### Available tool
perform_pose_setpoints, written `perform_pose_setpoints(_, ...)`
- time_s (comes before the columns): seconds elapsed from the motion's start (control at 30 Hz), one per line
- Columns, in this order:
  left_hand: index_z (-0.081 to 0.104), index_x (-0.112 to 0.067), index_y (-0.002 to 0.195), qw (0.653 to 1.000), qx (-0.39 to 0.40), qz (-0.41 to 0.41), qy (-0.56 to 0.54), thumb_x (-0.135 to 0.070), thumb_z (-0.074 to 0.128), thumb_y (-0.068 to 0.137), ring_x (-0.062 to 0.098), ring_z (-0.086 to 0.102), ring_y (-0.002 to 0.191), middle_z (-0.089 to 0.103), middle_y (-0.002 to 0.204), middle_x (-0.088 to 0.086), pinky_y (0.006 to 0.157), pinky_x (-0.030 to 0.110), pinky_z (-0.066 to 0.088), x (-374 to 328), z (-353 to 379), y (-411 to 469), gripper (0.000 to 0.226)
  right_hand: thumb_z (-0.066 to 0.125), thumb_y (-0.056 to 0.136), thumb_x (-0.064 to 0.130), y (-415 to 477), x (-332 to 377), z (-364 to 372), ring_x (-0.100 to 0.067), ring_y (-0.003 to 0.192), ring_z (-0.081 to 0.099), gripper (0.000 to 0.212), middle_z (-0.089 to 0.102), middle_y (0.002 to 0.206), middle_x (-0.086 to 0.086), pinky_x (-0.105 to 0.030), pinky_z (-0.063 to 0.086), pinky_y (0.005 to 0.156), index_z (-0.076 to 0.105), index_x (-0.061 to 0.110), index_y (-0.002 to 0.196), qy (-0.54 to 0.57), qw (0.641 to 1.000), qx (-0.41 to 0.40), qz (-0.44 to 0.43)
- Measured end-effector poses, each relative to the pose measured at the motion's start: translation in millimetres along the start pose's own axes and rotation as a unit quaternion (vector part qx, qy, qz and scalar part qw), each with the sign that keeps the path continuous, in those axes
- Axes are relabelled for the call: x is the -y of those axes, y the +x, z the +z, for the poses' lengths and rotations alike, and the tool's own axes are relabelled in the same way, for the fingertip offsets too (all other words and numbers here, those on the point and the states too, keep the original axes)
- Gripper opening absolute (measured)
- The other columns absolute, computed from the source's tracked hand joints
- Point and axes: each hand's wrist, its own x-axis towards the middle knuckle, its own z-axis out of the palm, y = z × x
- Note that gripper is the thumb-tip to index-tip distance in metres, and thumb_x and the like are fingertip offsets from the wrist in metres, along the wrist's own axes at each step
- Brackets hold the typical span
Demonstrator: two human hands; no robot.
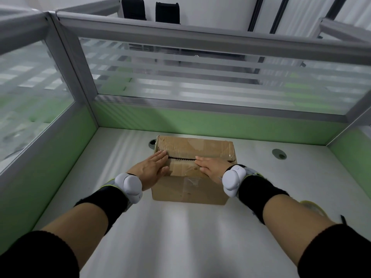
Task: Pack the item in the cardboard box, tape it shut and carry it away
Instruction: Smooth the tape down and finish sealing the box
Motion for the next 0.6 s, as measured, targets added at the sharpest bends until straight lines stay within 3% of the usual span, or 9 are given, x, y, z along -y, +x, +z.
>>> perform_pose_setpoints(0.27,0.035,-0.019,0.141,0.998,-0.050,-0.025,-0.041,-0.027,0.034,0.098,0.009,0.022,0.142,0.024,0.154,-0.007,0.108,0.023,0.027,7.7,-10.4,-9.0,0.043,0.027,0.102,0.016,15.0,25.8,-5.6,-0.013,0.147,0.016,0.047,0.010,0.160,0.001,-0.025,0.015,0.116,0.022,0.013,0.149,-0.009,0.999,0.014,-0.027)
perform_pose_setpoints(0.43,0.039,-0.019,0.138,0.989,-0.093,-0.090,-0.074,-0.028,0.038,0.096,0.022,0.042,0.131,0.036,0.149,-0.002,0.099,0.032,0.039,17.3,-8.2,-11.5,0.042,0.027,0.102,0.017,16.4,26.6,-6.1,-0.013,0.147,0.016,0.047,0.010,0.160,0.000,-0.024,0.013,0.115,0.022,0.013,0.149,-0.007,1.000,0.016,-0.023)
perform_pose_setpoints(0.53,0.046,-0.020,0.130,0.982,-0.106,-0.104,-0.115,-0.026,0.040,0.095,0.031,0.057,0.105,0.062,0.119,0.008,0.078,0.030,0.042,18.5,-2.2,-9.0,0.036,0.027,0.102,0.016,16.9,27.6,-5.8,-0.014,0.147,0.016,0.046,0.011,0.160,-0.001,-0.025,0.013,0.115,0.023,0.012,0.148,-0.004,1.000,0.015,-0.022)
perform_pose_setpoints(0.6,0.050,-0.022,0.124,0.975,-0.113,-0.111,-0.153,-0.022,0.041,0.094,0.032,0.059,0.094,0.067,0.102,0.009,0.070,0.027,0.039,17.1,0.5,-7.4,0.032,0.027,0.103,0.016,17.3,27.6,-5.5,-0.014,0.147,0.017,0.046,0.011,0.160,-0.002,-0.023,0.012,0.114,0.023,0.012,0.148,-0.001,1.000,0.012,-0.019)
